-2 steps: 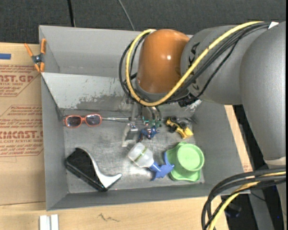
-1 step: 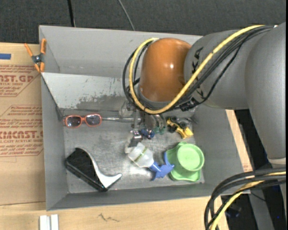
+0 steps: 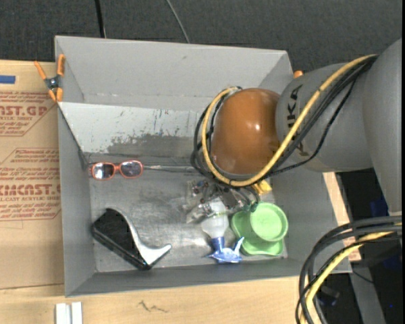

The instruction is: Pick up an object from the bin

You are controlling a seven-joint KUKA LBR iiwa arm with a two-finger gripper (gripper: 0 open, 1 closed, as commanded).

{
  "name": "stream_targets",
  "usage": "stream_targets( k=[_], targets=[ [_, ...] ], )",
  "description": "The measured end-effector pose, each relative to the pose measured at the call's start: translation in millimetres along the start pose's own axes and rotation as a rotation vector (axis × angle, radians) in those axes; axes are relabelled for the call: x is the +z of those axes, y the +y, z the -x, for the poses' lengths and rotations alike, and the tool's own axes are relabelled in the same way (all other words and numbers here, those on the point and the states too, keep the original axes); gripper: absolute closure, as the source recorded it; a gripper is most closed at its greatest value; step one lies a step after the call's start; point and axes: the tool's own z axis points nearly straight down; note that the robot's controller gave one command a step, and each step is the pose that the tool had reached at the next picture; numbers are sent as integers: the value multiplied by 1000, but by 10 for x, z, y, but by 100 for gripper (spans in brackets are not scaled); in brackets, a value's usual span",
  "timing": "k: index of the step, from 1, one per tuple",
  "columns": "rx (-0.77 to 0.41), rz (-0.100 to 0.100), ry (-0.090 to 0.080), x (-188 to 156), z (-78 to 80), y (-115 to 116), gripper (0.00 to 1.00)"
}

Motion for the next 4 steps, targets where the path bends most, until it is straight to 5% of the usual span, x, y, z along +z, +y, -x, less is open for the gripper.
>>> stream_targets(
  k=[1,2,4],
  targets=[
    [0,0,0,0,0,0,0],
    [0,0,0,0,0,0,0],
    [-365,-1,0,51,-148,-398,0]
  ],
)
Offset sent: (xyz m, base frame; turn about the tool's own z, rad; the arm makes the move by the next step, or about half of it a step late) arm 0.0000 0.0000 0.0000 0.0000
